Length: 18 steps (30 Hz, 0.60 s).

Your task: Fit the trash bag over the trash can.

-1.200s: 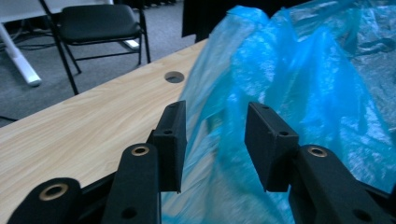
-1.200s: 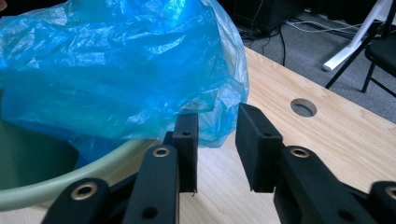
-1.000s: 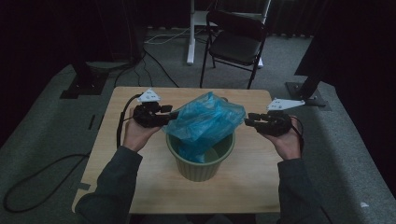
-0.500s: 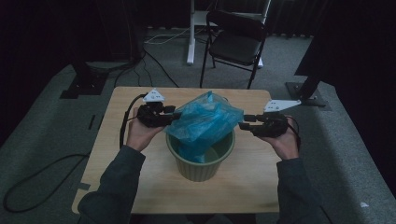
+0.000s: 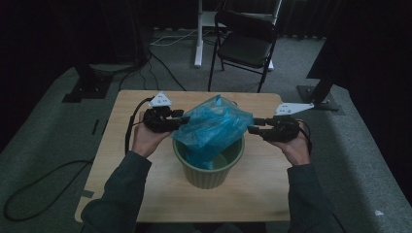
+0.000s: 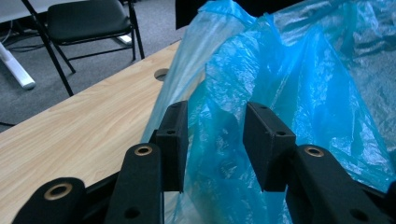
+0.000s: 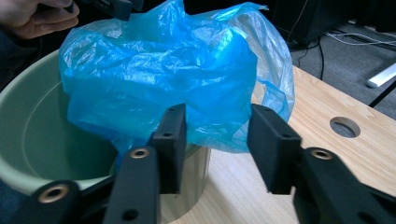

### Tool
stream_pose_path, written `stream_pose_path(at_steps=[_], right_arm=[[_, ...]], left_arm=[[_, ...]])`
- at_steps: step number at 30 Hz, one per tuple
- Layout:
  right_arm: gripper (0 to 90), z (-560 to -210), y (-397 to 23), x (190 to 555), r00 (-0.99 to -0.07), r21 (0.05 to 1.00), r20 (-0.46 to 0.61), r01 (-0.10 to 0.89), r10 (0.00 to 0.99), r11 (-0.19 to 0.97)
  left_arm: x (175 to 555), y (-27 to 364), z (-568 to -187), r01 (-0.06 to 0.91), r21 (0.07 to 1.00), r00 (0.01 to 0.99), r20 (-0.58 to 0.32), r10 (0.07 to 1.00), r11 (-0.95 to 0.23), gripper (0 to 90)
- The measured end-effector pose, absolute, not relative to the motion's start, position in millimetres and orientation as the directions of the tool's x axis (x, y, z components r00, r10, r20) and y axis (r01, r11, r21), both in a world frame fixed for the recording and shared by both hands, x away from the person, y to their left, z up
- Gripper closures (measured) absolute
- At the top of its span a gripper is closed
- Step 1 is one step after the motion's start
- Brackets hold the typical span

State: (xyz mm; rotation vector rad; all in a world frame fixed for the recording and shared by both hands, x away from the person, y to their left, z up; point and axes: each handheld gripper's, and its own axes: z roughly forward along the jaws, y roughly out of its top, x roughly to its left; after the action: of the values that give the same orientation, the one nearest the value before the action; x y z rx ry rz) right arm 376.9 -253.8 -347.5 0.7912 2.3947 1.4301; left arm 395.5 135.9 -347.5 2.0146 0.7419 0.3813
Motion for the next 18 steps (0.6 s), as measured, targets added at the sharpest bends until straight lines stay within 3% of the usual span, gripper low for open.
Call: stream_pose_path(at_steps=[4,8,18], right_arm=[[74.5,-348,-251,377,-0.831,0.865,0.070,0.326,0.552,0.381],[80.6,-349,-251,374,-0.835,0.860,0.068,0.326,0.545,0.392],[84.0,-349,-252,369,-0.846,0.858,0.061,0.315,0.529,0.406]], left_arm=[[394,133,-349,0.338,0.847,0.765,0.008,0.644,-0.412,75.4],[387,133,-347,0.316,0.851,0.774,0.026,0.633,-0.420,88.2],[380,142,-344,0.314,0.866,0.764,0.011,0.645,-0.388,89.5]])
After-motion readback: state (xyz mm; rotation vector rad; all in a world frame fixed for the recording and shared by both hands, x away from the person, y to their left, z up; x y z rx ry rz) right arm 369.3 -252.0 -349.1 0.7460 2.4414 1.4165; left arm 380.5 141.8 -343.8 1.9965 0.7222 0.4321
